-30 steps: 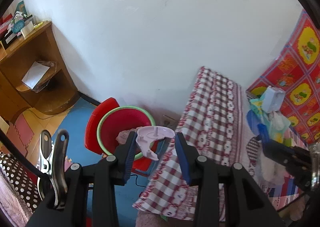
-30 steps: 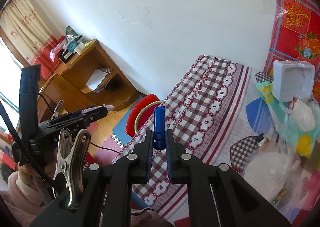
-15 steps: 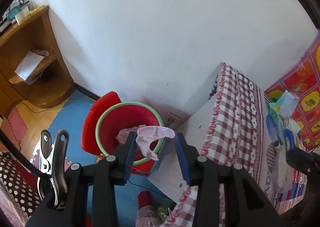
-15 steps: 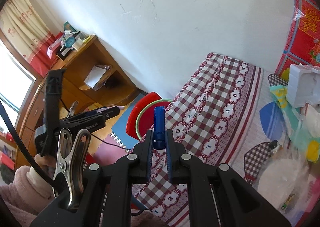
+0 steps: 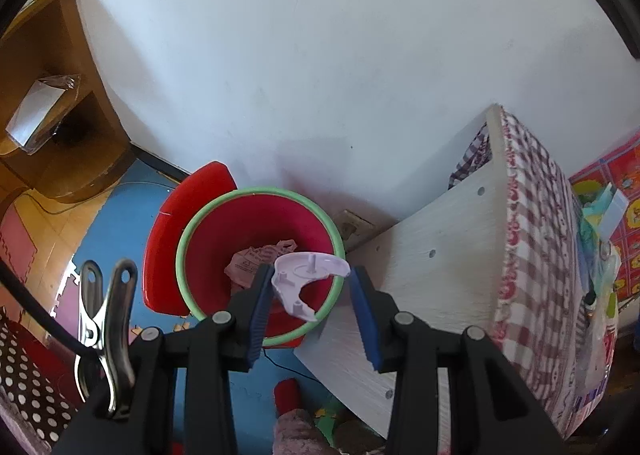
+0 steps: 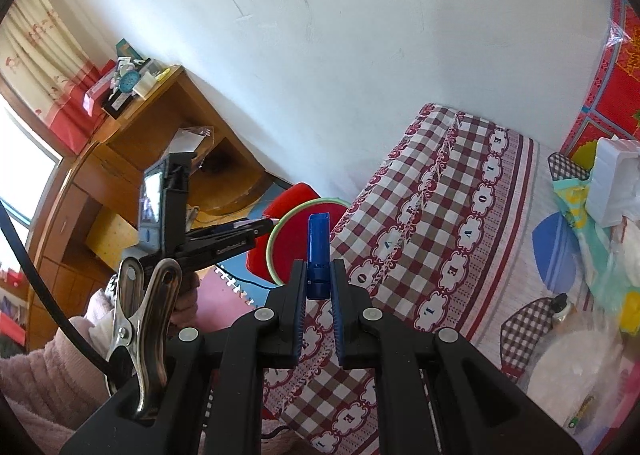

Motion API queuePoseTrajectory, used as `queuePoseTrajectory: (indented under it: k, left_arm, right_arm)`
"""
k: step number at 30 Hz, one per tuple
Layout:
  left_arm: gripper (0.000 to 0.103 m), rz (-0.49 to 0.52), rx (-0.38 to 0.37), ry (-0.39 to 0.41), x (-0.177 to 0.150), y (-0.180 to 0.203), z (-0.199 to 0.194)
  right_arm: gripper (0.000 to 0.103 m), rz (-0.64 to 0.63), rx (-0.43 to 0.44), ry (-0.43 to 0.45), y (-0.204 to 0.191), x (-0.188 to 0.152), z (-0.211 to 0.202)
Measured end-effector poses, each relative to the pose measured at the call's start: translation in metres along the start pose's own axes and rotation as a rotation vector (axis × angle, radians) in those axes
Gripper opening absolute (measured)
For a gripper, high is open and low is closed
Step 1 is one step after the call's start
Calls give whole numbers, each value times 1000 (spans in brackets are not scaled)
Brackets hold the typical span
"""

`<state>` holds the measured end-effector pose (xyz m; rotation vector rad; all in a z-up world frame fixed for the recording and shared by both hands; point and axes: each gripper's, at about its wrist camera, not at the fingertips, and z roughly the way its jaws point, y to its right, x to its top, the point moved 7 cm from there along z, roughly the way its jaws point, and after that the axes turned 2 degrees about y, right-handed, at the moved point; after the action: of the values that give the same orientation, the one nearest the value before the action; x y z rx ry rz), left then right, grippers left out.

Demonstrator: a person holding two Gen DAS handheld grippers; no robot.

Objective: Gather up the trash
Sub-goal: 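Open the left gripper over the bucket to drop the pink plastic piece, then lower the right gripper over the bucket and open it to drop the clothespin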

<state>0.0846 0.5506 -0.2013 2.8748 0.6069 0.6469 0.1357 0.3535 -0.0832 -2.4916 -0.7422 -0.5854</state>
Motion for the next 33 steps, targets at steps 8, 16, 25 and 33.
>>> queuePoseTrajectory:
  k: [8,16,25,33]
  left_arm:
    - [44,15,0,-8,2,-3,8]
    - [45,-25,7,14,2,-10,-8]
    - [45,-76,29,39,-6,-28,-41]
    - [45,-122,50,47,-16,-48,-63]
  right_arm:
    - [12,0,-2,-19,-3,2,10]
    - [12,-20,13,-29,-13,5,20]
    - [12,-72,62,-39,-39,16,37]
    - [12,-114,96,-73,-65,20,66]
